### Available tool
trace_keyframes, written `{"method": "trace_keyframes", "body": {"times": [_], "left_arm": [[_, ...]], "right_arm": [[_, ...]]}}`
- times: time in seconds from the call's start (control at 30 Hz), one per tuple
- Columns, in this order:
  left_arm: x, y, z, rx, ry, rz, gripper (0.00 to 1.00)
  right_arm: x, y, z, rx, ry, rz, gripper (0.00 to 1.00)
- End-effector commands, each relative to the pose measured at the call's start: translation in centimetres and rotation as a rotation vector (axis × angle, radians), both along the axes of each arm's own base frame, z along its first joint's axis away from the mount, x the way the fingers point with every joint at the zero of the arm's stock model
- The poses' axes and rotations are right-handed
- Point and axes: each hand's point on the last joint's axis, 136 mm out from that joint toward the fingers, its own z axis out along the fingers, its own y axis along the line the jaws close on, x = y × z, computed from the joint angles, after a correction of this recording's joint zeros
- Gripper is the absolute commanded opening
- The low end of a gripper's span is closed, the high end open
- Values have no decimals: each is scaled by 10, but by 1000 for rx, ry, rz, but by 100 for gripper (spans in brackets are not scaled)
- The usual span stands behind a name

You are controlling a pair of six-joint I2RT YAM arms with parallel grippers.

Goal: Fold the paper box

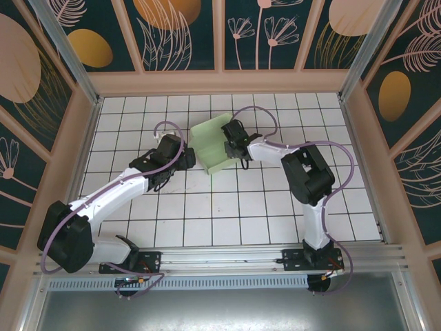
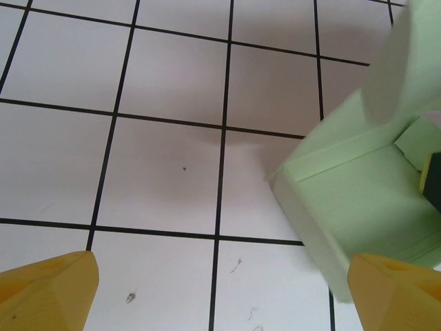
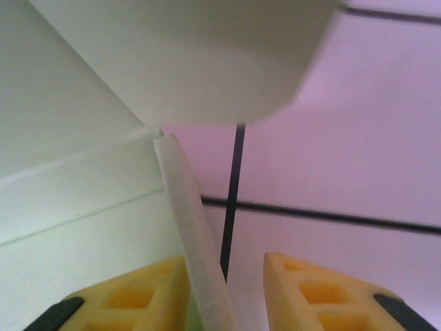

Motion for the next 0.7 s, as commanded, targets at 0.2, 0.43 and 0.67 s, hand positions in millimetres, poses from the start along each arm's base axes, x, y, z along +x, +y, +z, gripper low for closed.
{"method": "trace_keyframes", "body": {"times": [0.2,0.43,0.67], "left_arm": [[1,3,5,-7,-22,2,93],[2,2,6,-12,-20,4,93],[2,3,4,-7,-17,5,93]], "right_arm": [[-23,-2,6,20,12,81,31],[-23,-4,-7,-21,30,89,5],[-26,-22,-27,-220,38,90,0]]}}
